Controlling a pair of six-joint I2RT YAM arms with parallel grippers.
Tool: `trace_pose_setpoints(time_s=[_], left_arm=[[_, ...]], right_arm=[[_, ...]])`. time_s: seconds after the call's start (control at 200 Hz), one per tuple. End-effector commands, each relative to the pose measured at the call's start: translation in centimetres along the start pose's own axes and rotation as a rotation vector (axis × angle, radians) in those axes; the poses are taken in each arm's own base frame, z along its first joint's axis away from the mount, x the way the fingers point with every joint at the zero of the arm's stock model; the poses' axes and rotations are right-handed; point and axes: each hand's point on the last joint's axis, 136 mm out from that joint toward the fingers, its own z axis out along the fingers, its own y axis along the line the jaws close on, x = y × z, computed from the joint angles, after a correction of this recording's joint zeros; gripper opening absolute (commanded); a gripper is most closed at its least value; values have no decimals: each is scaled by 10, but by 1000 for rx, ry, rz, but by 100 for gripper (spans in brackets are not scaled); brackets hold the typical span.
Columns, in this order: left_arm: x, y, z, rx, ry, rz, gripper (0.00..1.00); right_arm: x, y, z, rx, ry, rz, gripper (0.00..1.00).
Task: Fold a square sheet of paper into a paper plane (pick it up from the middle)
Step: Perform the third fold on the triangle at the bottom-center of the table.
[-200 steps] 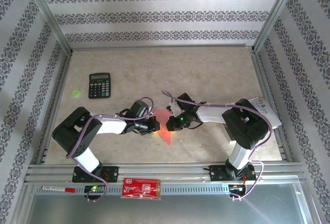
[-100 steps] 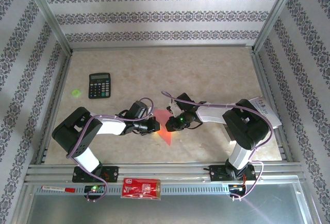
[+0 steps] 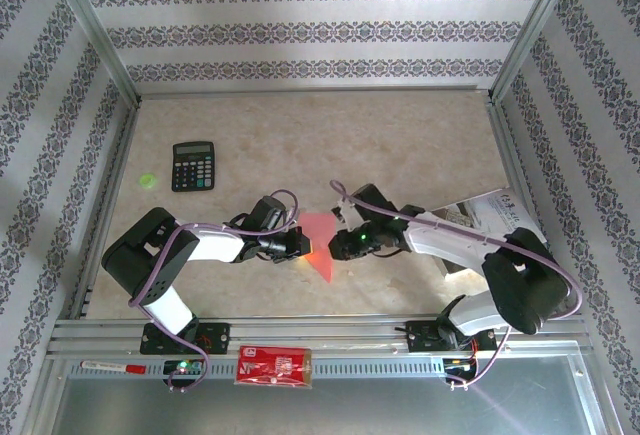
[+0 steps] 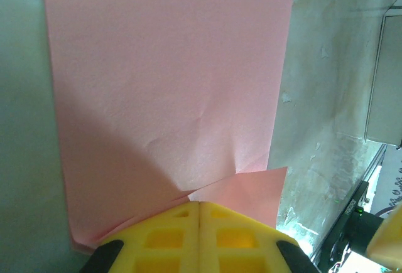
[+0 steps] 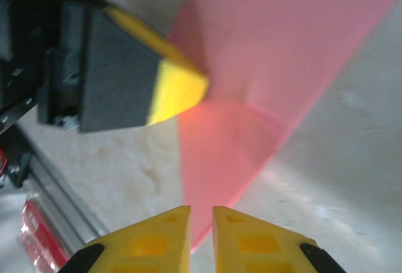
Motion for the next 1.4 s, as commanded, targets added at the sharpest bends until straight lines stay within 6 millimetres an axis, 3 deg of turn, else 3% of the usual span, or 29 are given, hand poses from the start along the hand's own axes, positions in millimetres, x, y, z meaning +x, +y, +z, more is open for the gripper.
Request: trace_pose_setpoints(time_s=[0.0, 0.095, 0.22, 0.43, 0.859, 1.394], left_arm=[[30, 51, 3, -174, 97, -76, 0], [30, 51, 3, -174, 100, -76, 0], [30, 51, 4, -174, 102, -75, 0], [30, 51, 3, -180, 105, -68, 0], [38, 65, 3, -226, 129, -64, 0], [41, 71, 3, -246, 141, -58, 0]], right_arm=[[11, 25, 20, -88, 30, -10, 12], [14, 35, 35, -117, 52, -24, 10], [14, 33, 50, -117, 82, -27, 9], [24, 10, 63, -55, 141, -16, 6], [84, -28, 62, 21, 251, 122, 1], [109, -34, 59, -28, 235, 238, 1]])
